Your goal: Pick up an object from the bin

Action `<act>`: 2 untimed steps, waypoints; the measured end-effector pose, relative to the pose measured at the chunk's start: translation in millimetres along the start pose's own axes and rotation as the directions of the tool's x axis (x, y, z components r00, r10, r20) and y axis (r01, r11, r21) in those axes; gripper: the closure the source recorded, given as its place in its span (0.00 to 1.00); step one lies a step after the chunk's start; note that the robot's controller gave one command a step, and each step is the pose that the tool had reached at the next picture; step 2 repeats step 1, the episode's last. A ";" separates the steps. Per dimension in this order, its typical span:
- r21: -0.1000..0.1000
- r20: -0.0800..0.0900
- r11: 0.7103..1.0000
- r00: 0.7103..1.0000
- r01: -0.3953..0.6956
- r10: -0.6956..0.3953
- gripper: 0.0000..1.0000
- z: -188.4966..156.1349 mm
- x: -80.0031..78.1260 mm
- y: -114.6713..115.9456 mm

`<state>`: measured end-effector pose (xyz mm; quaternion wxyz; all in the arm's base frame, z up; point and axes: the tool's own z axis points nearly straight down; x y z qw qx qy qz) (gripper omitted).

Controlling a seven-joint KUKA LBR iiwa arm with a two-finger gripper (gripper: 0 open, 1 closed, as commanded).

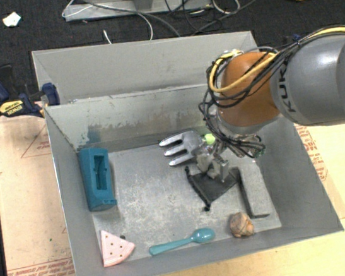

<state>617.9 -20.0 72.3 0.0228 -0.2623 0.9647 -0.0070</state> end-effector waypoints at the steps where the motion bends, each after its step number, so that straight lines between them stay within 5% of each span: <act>1: -0.004 0.003 0.994 0.994 0.110 -0.110 1.00 -0.6 -2.7 -3.0; 2: -0.004 0.003 0.994 0.994 0.110 -0.110 1.00 -0.6 -2.7 -3.0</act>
Offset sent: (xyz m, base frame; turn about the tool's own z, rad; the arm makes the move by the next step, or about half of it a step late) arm 0.0074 -0.0051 0.1133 -0.0469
